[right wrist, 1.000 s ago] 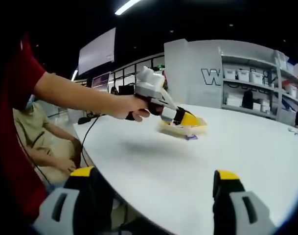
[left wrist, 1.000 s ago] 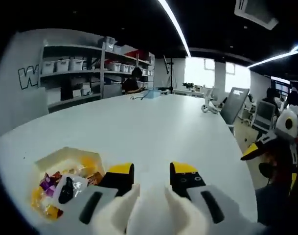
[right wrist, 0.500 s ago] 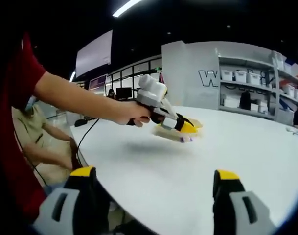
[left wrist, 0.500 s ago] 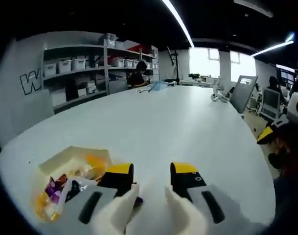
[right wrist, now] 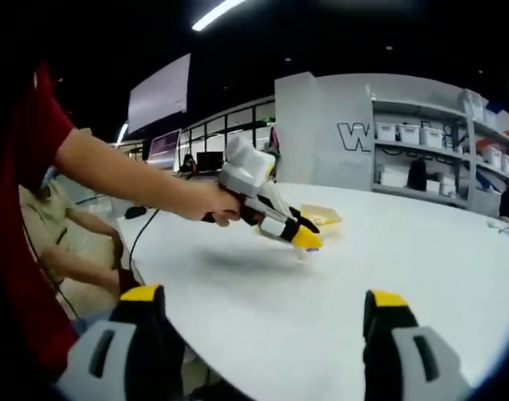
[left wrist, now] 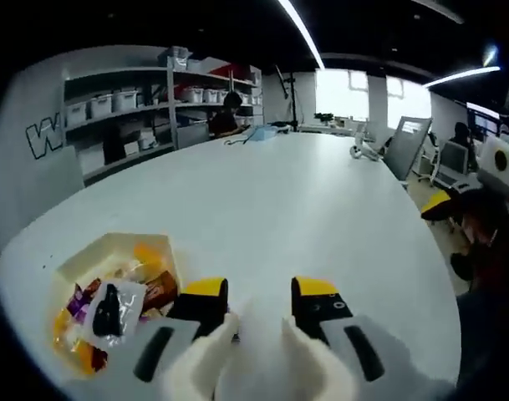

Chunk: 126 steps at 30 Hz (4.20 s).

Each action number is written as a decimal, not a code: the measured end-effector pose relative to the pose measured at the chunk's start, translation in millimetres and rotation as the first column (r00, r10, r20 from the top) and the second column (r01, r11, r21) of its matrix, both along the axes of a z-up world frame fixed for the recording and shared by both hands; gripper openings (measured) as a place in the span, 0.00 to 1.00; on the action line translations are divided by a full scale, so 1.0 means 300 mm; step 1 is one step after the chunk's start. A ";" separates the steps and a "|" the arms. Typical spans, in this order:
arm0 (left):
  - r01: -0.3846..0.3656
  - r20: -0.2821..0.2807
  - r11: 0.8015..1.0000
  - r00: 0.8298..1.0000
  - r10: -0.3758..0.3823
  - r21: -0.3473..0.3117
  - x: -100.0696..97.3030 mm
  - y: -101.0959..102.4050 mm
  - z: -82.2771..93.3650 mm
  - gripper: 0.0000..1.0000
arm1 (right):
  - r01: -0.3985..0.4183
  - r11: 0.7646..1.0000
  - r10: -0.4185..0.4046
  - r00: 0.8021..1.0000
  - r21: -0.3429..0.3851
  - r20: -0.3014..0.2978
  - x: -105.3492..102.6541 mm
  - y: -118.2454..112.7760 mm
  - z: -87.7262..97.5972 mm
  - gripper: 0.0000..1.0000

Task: Place the target food into the container with the food tongs after gripping and lifting it, then release it inside without dropping or visibly crushing the food.

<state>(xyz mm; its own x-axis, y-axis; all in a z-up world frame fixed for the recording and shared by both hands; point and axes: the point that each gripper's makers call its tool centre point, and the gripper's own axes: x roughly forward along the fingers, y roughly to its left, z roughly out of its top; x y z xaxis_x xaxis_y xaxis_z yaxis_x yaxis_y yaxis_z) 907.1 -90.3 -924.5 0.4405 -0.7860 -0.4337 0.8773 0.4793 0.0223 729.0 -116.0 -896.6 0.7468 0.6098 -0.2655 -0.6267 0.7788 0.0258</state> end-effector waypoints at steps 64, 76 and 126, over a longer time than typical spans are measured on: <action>-0.181 -0.159 0.978 0.974 0.164 -0.101 -0.017 0.192 -0.036 0.28 | -0.051 0.998 0.052 0.999 -0.045 0.003 -0.045 0.046 0.001 0.97; -0.217 -0.128 0.969 0.971 0.202 -0.116 0.000 0.210 -0.014 0.22 | -0.063 0.996 0.063 0.998 -0.070 -0.007 -0.053 0.054 -0.011 0.97; -0.257 0.029 0.957 0.964 0.263 -0.131 0.300 0.293 0.293 0.23 | -0.032 0.997 0.030 0.999 -0.072 -0.028 0.007 0.014 -0.037 0.96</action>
<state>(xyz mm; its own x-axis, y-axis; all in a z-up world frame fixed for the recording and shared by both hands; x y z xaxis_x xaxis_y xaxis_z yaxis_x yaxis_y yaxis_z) 997.2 -2.5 -836.7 0.6540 -0.6883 -0.3138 0.7212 0.6925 -0.0157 731.2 -111.8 -907.8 0.7200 0.6109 -0.3291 -0.6503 0.7596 -0.0127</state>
